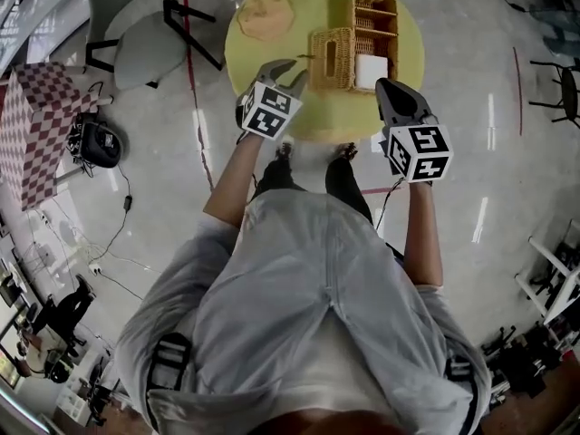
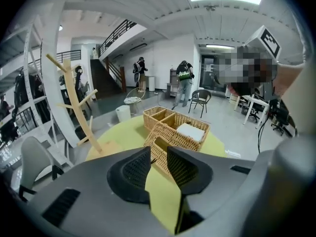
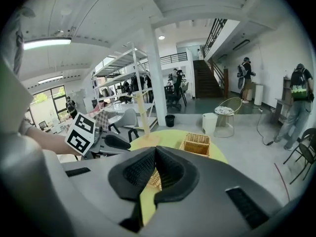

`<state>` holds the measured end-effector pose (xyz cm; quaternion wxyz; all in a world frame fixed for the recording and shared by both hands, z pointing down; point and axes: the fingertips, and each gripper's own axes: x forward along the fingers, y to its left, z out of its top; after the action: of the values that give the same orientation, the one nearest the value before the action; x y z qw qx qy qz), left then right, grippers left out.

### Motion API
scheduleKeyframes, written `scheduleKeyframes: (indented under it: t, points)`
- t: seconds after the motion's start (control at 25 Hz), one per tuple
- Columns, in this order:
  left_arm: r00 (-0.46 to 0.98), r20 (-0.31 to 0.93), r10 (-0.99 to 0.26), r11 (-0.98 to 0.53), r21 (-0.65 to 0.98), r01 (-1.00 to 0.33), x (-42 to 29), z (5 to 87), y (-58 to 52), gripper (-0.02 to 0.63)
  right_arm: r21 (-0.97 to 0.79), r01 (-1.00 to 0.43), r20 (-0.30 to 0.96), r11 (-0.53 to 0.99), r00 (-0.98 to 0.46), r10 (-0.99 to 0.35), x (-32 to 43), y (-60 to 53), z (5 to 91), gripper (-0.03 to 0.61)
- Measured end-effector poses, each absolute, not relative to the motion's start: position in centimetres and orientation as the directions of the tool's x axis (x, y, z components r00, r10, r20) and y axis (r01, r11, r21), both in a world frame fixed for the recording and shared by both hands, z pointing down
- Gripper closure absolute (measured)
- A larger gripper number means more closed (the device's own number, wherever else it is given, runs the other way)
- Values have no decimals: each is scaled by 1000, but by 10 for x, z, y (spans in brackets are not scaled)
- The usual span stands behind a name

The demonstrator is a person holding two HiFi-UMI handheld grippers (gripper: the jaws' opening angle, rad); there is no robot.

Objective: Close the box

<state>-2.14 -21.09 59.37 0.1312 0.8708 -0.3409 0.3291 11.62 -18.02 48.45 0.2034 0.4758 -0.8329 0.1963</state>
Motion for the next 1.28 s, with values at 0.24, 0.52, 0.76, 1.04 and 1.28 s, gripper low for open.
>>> scheduleKeyframes:
  t: [0.24,0.52,0.76,1.04,1.28]
  points:
    - [497,718,-487,-720,-8,-694,-28,640,-233,514,-184,-826,556,533,-535,-636,114,-204,516,555]
    - [464,791,-399,-772,-17,-635,-25,692,-240,485,-232,-820,595,523,-545,-591,102,-206,549,555]
    - [426,831,-358,-813,-53,-580,-23,733,-253,487,-266,-840,601,473,-528,-600,97,-210,568,555]
    - [415,846,-335,-835,-62,-547,-23,753,-262,543,-265,-865,596,427,-495,-632,105,-212,573,555]
    - [454,827,-330,-811,-2,-585,-22,748,-261,565,-253,-878,570,406,-474,-671,110,-212,563,555]
